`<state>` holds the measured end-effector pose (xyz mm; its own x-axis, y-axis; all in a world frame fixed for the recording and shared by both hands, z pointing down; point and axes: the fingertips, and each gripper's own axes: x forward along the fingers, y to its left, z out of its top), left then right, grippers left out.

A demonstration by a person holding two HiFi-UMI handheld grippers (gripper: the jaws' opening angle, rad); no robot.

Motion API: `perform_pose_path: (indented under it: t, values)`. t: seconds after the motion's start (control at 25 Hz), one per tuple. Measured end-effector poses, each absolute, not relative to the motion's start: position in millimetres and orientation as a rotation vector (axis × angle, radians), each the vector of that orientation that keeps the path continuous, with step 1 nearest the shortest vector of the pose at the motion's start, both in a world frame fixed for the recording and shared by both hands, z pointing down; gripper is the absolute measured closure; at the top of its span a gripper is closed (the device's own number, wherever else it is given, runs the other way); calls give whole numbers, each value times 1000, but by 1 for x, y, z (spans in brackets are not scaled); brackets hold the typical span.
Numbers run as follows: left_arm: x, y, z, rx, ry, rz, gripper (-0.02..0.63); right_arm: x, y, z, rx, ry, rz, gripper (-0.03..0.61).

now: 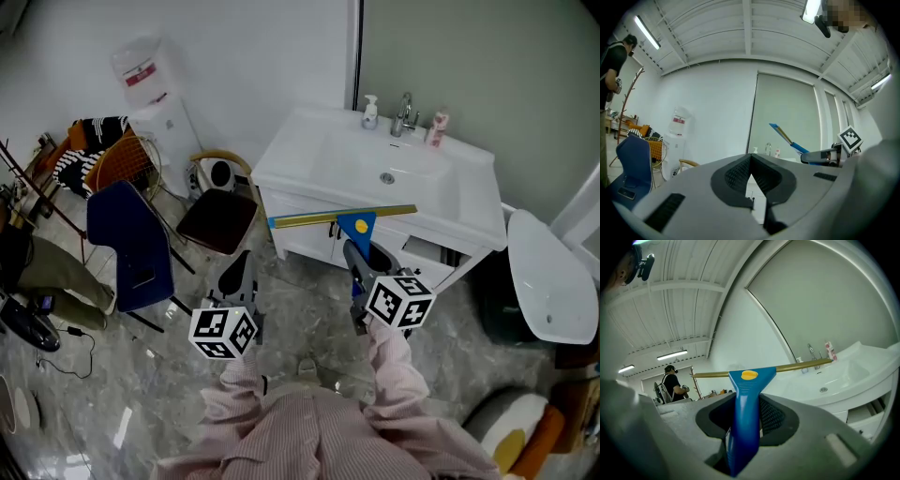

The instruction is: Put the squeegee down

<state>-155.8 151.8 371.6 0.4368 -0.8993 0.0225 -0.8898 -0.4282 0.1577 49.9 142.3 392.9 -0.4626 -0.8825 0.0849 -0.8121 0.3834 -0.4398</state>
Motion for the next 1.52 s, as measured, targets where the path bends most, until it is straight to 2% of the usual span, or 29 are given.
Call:
perform_pose_path:
  t: [0.36,1.04,1.52]
  values:
    - [-169,79,381,2546,-1545,-90,612,37,75,404,-1574,2445,-672,446]
    - [-170,16,402,2524,-1518,-53,612,32,11,424,-1577,2433,-752,446]
    - [-165,-95,412,2467,-1555,-46,612,42,-112,434,-1548,2455,-809,446]
